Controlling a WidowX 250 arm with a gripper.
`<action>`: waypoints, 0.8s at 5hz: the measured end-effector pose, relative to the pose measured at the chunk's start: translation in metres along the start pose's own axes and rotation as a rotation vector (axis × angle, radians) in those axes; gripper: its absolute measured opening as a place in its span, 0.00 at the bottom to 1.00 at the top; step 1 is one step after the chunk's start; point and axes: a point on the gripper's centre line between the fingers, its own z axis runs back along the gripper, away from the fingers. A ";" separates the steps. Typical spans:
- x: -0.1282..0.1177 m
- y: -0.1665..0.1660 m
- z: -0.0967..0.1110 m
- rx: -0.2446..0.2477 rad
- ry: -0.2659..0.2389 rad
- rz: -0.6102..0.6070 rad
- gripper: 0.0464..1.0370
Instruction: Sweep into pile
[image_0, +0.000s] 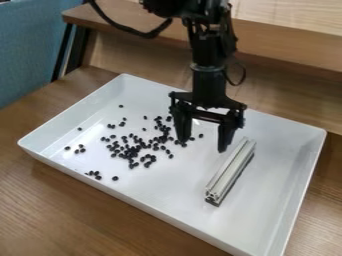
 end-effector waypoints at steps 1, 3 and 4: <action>0.009 -0.008 -0.004 0.001 -0.010 0.009 0.96; 0.014 -0.024 -0.011 -0.012 -0.022 -0.015 0.96; 0.013 -0.032 -0.014 -0.020 -0.025 -0.030 0.96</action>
